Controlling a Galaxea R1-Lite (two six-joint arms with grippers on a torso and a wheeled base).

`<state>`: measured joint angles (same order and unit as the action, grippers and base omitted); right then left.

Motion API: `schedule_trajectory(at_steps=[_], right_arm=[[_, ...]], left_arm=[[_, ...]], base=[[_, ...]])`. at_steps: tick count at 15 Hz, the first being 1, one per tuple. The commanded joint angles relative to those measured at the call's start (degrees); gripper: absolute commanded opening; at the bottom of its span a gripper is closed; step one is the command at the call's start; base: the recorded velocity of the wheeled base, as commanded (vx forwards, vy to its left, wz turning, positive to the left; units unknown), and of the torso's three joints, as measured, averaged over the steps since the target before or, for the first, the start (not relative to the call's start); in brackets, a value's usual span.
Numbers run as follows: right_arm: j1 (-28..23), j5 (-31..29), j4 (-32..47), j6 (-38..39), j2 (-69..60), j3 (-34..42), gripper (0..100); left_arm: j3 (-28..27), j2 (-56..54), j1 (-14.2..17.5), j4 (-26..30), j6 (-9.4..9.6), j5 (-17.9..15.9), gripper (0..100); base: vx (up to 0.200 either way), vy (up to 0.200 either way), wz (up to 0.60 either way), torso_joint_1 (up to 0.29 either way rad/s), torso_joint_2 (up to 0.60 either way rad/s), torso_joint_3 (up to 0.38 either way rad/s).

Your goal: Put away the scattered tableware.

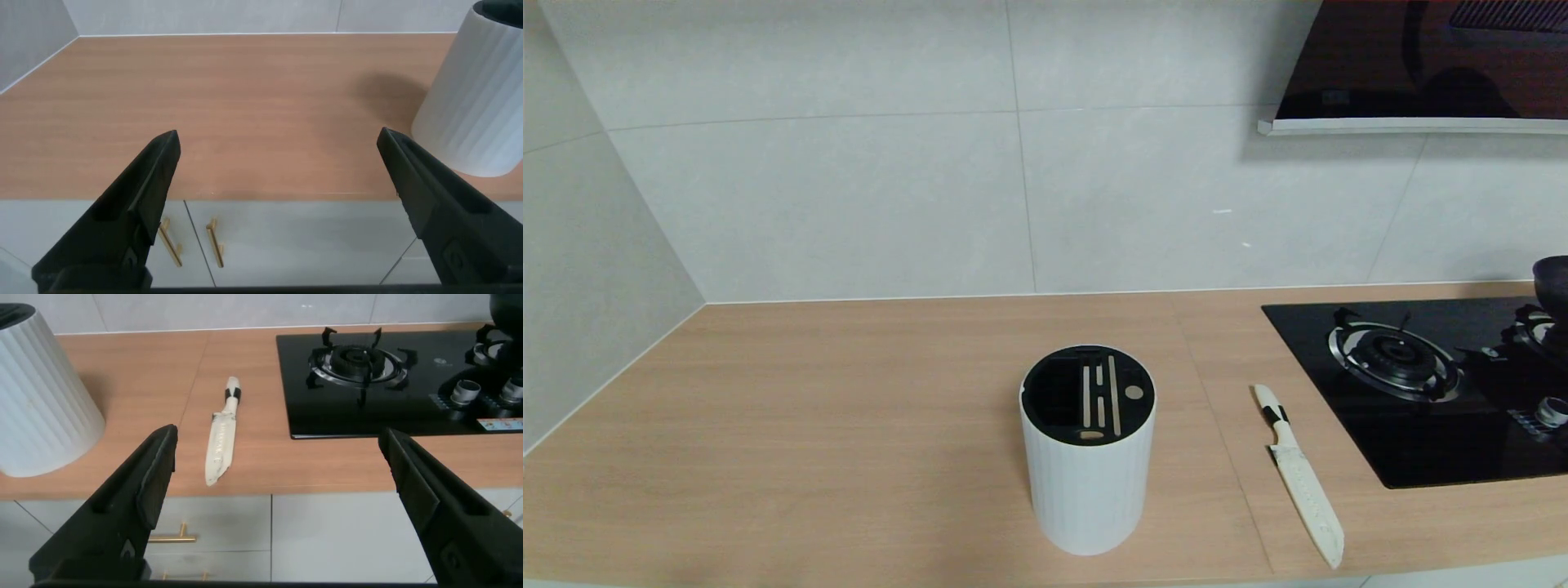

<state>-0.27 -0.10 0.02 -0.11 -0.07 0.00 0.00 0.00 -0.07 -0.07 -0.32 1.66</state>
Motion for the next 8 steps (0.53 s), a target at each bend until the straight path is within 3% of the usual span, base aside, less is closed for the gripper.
schedule_trajectory(at_steps=[1, 3, 5, 8], right_arm=[[0.0, -0.1, 0.1, -0.7, 0.1, 0.0, 100], [0.0, 0.2, -0.8, -0.9, 0.1, -1.2, 100], [0.8, 3.7, -1.2, 1.9, 2.1, -9.5, 100], [0.9, 6.9, -1.3, 2.0, 10.1, -12.5, 100]], left_arm=[[0.0, 0.1, 0.0, 0.0, -0.03, 0.0, 100], [0.0, 0.1, 0.0, 0.0, -0.03, 0.0, 100], [0.0, 0.1, 0.0, 0.0, -0.03, 0.0, 100], [0.0, 0.1, 0.0, 0.0, -0.03, 0.0, 100]], base=[[0.0, 0.0, 0.0, 0.0, 0.0, 0.0], [0.0, 0.0, 0.0, 0.0, 0.0, 0.0], [0.0, 0.0, 0.0, 0.0, 0.0, 0.0], [0.0, 0.0, 0.0, 0.0, 0.0, 0.0]])
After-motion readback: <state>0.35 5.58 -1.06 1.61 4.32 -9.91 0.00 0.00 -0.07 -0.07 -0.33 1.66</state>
